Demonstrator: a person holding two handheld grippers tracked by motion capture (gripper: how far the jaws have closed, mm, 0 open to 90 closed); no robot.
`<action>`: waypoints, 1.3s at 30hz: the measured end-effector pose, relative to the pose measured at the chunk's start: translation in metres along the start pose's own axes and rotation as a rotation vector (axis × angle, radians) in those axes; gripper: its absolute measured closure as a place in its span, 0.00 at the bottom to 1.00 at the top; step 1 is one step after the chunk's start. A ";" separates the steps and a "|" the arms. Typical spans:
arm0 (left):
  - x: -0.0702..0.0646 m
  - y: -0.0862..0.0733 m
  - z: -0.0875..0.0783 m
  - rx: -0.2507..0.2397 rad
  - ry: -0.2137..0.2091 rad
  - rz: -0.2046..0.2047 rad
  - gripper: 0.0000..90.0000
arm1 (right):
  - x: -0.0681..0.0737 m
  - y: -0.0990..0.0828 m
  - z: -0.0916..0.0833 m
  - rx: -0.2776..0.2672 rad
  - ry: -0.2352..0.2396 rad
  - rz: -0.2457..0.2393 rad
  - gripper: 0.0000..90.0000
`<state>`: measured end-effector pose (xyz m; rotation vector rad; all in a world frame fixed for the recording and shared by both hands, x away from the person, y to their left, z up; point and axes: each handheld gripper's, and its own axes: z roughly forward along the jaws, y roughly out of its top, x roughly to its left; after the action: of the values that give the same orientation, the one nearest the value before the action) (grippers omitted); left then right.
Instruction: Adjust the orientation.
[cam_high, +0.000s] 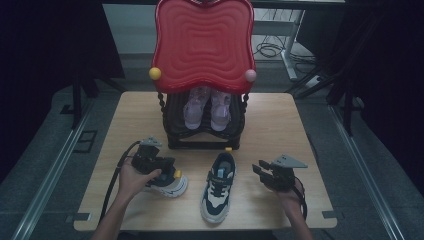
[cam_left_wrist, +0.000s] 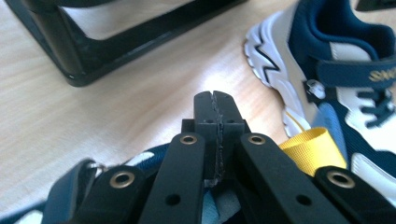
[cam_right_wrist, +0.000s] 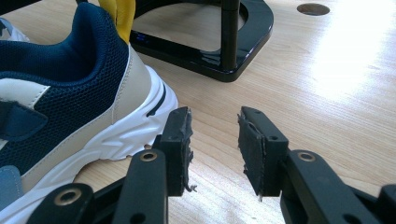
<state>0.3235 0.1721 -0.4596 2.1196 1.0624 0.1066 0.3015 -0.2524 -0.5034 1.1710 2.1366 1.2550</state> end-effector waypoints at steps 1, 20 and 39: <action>-0.002 -0.001 -0.001 0.002 -0.004 0.004 1.00 | 0.000 0.000 0.000 0.000 0.000 0.000 0.70; -0.040 -0.035 -0.019 0.074 -0.036 0.106 1.00 | -0.002 0.000 -0.002 -0.010 -0.005 0.006 0.70; -0.013 -0.052 -0.052 -0.042 -0.004 0.019 0.99 | -0.003 0.000 -0.002 -0.006 -0.007 0.008 0.70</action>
<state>0.2613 0.2126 -0.4534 2.0916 1.0289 0.1333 0.3021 -0.2558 -0.5029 1.1813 2.1237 1.2577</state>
